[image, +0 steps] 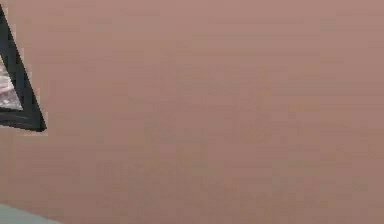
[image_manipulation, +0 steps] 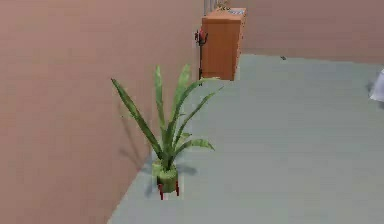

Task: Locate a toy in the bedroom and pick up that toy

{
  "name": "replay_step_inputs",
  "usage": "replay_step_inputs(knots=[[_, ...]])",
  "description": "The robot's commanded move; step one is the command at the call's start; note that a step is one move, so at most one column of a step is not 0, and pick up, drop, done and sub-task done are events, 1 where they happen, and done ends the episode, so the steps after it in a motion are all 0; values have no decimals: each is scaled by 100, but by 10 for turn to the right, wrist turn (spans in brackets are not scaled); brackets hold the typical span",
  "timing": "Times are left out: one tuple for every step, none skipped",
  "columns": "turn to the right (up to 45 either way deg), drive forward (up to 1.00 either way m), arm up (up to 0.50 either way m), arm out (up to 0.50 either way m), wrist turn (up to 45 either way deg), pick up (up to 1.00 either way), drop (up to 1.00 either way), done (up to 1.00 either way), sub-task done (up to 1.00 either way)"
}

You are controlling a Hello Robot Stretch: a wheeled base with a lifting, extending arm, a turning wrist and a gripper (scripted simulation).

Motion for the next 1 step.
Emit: replay_step_inputs(knots=[[450,0,0,0,0,0,0,0,0]])
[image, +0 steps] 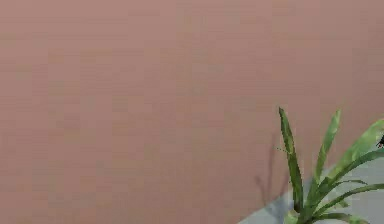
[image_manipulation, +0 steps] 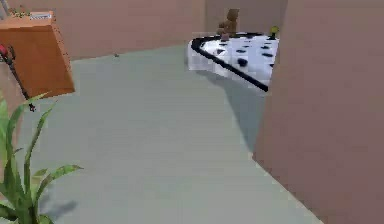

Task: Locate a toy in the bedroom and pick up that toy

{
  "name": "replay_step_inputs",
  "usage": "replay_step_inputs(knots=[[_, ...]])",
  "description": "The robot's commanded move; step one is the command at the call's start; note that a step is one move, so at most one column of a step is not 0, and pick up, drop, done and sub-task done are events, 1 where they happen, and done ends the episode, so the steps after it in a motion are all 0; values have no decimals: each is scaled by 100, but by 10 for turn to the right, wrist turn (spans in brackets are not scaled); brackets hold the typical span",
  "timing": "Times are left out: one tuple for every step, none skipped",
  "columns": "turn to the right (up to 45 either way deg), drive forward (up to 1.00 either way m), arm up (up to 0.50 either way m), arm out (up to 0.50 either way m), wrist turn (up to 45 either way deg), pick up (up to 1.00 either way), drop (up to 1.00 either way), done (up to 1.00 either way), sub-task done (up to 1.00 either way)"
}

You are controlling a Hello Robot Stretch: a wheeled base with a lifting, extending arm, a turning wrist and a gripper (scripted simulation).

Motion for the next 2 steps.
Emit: replay_step_inputs(knots=[[450,0,0,0,0,0,0,0,0],[390,0,0,0,0,0,0,0,0]])
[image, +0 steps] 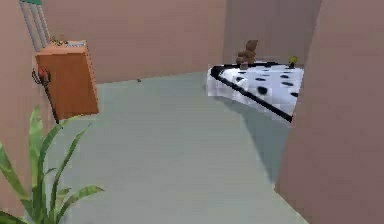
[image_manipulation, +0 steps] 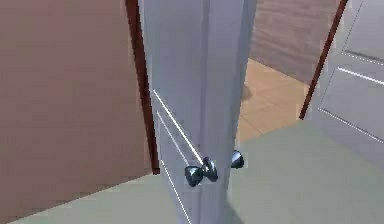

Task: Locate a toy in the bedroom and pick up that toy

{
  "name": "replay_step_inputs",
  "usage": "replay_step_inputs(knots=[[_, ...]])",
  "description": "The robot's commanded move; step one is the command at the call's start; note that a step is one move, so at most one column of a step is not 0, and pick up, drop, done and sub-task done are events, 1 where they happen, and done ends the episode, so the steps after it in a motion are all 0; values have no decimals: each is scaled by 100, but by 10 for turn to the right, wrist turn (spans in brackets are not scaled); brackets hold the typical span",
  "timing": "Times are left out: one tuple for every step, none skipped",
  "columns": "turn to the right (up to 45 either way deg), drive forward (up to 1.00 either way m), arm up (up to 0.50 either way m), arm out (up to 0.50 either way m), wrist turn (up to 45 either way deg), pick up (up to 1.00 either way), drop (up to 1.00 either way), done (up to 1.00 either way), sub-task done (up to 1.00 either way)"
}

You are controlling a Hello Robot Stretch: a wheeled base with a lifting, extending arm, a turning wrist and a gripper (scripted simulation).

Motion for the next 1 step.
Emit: replay_step_inputs(knots=[[0,55,0,0,0,0,0,0,0]])
